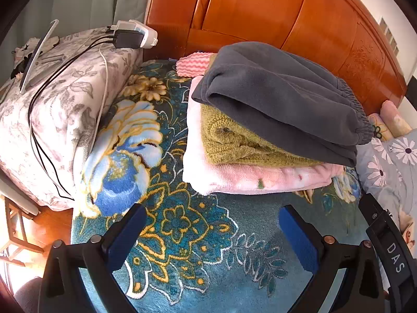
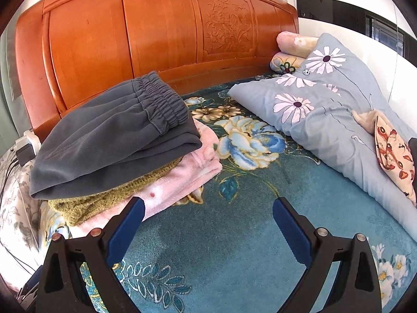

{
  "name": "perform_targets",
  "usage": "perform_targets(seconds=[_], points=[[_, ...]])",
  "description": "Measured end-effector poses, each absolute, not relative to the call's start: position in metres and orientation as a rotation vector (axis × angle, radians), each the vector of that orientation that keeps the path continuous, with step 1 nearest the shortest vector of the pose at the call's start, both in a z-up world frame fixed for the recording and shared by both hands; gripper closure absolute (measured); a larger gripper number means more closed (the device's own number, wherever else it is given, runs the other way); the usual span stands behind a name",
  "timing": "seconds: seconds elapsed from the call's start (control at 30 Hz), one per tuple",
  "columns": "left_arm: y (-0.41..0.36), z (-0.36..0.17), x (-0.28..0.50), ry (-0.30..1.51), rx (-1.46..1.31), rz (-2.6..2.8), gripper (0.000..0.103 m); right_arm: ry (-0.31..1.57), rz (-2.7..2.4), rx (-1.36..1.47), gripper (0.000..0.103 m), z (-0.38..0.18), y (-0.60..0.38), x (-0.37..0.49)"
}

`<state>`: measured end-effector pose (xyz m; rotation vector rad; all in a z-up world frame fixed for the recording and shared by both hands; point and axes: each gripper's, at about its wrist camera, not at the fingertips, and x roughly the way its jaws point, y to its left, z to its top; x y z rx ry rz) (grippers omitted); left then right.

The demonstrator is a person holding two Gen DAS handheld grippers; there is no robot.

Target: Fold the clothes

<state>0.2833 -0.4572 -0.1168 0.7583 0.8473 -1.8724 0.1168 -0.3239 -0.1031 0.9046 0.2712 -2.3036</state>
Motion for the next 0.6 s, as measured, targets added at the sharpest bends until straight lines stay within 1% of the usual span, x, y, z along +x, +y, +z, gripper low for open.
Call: perform_targets(seconds=[0.6], points=[[-0.4538,-0.1177,0.2772,0.818,0.785,-1.872,0.0,0.301,-2.276,0.862,0.004,-0.1011,-0.3305,0.1235]])
